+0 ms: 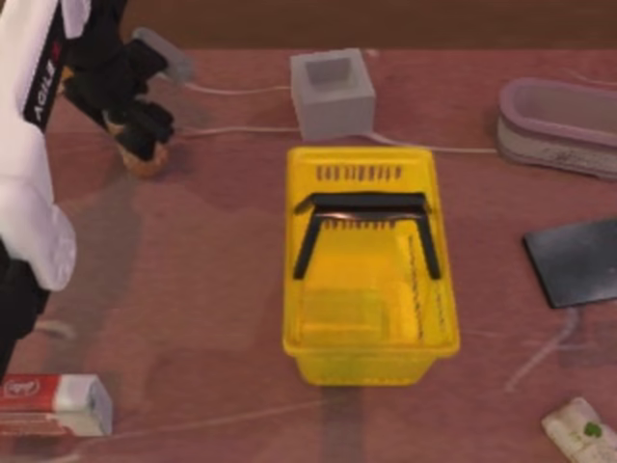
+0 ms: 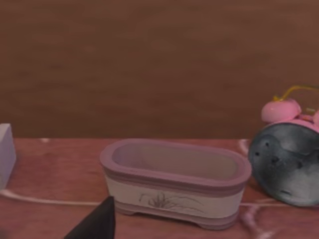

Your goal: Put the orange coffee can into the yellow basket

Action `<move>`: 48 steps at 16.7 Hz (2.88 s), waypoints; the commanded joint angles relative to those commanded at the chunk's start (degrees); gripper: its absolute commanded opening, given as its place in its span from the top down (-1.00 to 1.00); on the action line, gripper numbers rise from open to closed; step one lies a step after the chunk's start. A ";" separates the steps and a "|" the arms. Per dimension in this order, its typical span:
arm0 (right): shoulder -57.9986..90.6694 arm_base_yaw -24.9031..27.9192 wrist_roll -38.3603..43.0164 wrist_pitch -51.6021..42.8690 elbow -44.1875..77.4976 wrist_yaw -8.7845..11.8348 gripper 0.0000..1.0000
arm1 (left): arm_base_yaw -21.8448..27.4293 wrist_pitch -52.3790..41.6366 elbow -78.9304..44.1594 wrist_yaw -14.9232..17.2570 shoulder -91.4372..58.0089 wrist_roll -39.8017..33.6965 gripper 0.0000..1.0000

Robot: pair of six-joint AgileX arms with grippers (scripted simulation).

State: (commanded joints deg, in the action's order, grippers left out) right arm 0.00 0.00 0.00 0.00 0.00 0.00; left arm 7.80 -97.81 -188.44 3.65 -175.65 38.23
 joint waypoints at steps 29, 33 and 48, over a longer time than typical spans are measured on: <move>0.00 0.00 0.00 0.00 0.00 0.00 -1.00 | 9.33 137.95 109.78 65.83 53.04 -35.35 1.00; 0.00 0.00 0.00 0.00 0.00 0.00 -1.00 | 10.86 142.10 115.67 68.56 56.10 -35.70 1.00; 0.00 0.00 0.00 0.00 0.00 0.00 -1.00 | 9.73 158.79 119.03 68.97 43.33 -36.02 1.00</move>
State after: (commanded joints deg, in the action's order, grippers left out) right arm 0.00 0.00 0.00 0.00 0.00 0.00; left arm 17.53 60.98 -69.41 72.62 -132.32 2.21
